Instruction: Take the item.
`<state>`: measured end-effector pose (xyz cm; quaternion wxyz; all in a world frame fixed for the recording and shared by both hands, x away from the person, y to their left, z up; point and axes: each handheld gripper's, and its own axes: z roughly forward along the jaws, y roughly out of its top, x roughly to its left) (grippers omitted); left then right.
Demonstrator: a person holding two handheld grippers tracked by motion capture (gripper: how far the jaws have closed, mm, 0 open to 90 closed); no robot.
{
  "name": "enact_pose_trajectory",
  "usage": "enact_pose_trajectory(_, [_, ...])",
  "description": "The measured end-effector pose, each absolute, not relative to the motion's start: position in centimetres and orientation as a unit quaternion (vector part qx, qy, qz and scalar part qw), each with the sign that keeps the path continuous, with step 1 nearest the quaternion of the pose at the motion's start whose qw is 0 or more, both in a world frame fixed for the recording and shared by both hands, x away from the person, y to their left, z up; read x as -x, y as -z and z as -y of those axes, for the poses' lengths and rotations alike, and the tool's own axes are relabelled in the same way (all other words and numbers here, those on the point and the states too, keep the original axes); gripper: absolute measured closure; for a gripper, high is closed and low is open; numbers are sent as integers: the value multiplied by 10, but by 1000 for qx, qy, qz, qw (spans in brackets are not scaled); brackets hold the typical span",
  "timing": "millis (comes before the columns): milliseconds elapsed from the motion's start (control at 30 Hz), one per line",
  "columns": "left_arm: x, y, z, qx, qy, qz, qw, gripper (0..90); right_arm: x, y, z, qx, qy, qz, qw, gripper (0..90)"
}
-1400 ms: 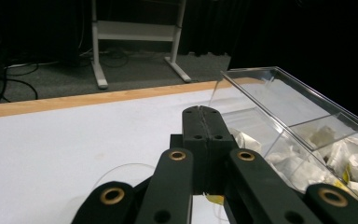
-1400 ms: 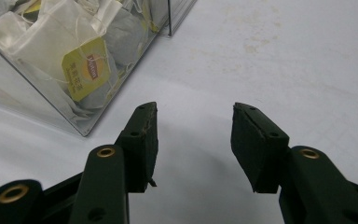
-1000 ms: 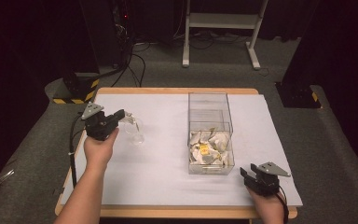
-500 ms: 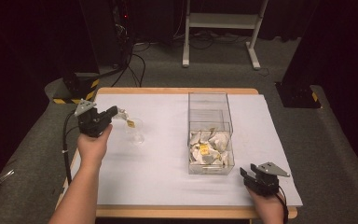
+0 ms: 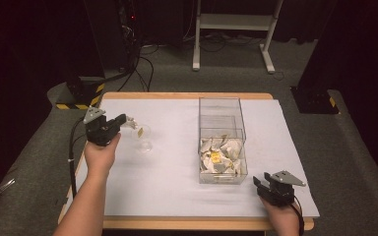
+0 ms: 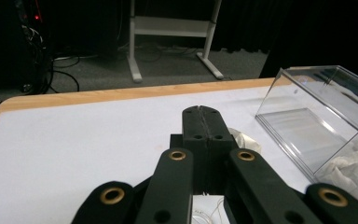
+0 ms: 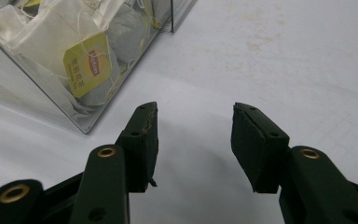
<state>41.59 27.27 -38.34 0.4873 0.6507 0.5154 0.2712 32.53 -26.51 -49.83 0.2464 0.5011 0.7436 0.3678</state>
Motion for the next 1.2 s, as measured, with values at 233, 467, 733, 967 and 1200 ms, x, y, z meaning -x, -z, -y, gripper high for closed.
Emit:
enact_pose_trajectory(233, [-419,392,-268,-659,-268,-520,472,900,-325,498,265,-503,-368,-743,245,515])
enact_pose_trajectory(467, [-422,399,-259,-673,-271,-517,453,900,-325,498,265,-504,-367,-743,244,516])
enact_pose_trajectory(733, [-424,411,-253,-681,-269,-520,440,899,-325,498,265,-502,-369,-743,244,515])
enact_pose_trajectory(967, [-425,420,-247,-685,-259,-523,436,897,-325,498,265,-502,-367,-744,244,516])
enact_pose_trajectory(1200, [-426,420,-242,-686,-256,-519,441,883,-325,498,264,-503,-367,-743,245,516])
